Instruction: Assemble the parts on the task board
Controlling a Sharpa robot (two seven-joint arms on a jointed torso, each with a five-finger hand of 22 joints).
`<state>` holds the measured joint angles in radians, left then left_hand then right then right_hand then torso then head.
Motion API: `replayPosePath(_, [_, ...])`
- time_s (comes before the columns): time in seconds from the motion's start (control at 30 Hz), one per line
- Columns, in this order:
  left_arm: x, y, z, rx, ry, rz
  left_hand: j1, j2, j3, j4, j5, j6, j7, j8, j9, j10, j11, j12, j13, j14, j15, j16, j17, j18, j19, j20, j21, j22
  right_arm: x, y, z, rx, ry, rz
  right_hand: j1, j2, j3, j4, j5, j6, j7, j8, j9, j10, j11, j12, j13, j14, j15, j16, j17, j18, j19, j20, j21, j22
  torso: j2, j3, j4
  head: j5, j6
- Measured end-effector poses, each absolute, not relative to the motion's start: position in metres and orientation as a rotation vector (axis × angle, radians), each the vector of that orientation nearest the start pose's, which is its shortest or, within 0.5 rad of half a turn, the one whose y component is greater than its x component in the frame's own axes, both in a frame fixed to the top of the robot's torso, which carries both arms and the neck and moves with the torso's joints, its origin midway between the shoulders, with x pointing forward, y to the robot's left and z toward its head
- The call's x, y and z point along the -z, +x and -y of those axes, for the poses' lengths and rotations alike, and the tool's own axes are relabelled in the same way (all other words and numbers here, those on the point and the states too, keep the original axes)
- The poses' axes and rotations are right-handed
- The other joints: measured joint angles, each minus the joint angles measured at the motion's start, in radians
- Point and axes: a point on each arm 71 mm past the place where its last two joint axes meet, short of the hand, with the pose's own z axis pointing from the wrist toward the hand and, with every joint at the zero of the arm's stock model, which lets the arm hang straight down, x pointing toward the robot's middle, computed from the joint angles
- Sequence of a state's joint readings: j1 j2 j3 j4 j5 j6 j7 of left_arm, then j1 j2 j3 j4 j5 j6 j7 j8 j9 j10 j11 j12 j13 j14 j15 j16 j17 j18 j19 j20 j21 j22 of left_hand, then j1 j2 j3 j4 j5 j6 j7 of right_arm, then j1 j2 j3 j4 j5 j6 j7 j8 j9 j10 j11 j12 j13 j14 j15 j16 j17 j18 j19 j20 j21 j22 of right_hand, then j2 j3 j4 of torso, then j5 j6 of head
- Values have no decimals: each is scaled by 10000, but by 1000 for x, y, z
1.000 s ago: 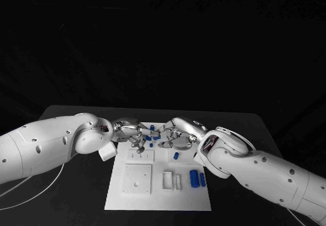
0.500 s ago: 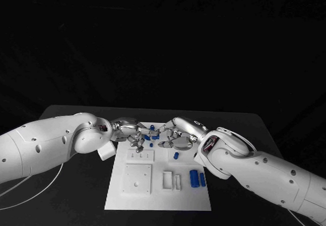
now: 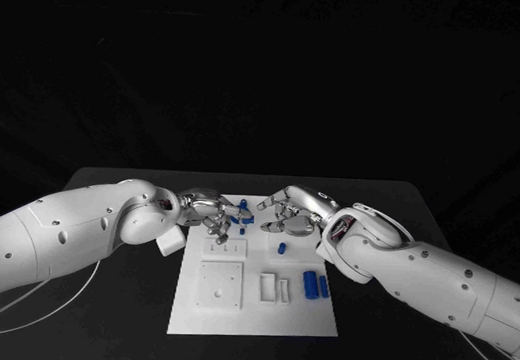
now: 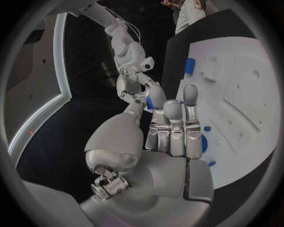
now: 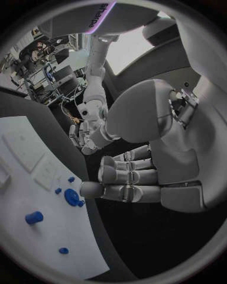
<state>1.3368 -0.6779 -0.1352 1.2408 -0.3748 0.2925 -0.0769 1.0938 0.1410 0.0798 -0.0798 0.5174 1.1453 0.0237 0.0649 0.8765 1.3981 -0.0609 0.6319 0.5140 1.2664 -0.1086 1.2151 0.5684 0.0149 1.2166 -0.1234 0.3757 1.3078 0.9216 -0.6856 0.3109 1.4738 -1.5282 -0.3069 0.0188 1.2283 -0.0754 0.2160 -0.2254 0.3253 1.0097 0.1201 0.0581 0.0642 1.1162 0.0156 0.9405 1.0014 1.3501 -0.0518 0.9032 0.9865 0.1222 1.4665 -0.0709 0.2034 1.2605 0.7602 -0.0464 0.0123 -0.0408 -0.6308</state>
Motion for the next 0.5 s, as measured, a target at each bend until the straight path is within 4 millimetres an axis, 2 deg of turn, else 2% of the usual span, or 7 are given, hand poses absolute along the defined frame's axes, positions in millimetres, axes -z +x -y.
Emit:
replayPosePath(0.17, [195,527,-184,11598,-5763,-23015,0,0,-4,-4,206,69,69,-1,35,51,-38,0,-57,24,-22,0,-32,0,29,-29,90,-1,189,501,170,-8491,60,-15075,0,0,323,-86,78,0,0,0,0,1,0,0,-51,0,0,0,-15,-1,-1,0,0,-3,0,2,0,30,-7])
replayPosePath(0.23, [197,529,-185,10894,-5770,-23123,-9,-10,200,199,207,94,93,-13,65,148,-41,-40,-96,79,-75,0,-36,0,74,-73,173,-1,189,507,181,-8258,383,-15016,39,-39,356,-77,80,0,0,0,-1,1,1,0,-59,0,0,0,-15,-1,0,1,0,-2,0,4,-2,44,-24])
replayPosePath(0.3, [198,532,-186,10055,-5774,-23242,-105,-117,356,350,207,119,96,-21,127,196,-70,-46,-103,148,-76,0,-34,0,74,-73,207,-1,190,513,193,-7990,794,-14959,39,-38,398,-119,195,0,0,0,-1,2,1,0,-70,0,0,0,-15,-2,-1,1,0,1,-2,6,-8,63,-43])
replayPosePath(0.5, [201,537,-185,7749,-5416,-23476,-269,-296,595,221,231,183,45,-22,218,314,-60,-47,-104,166,-90,0,12,0,74,-73,318,-2,188,531,225,-7388,1911,-14747,39,-38,491,-83,303,0,-1,0,-1,3,2,0,-79,0,0,0,-15,-5,-1,2,0,16,-4,18,-14,126,-89])
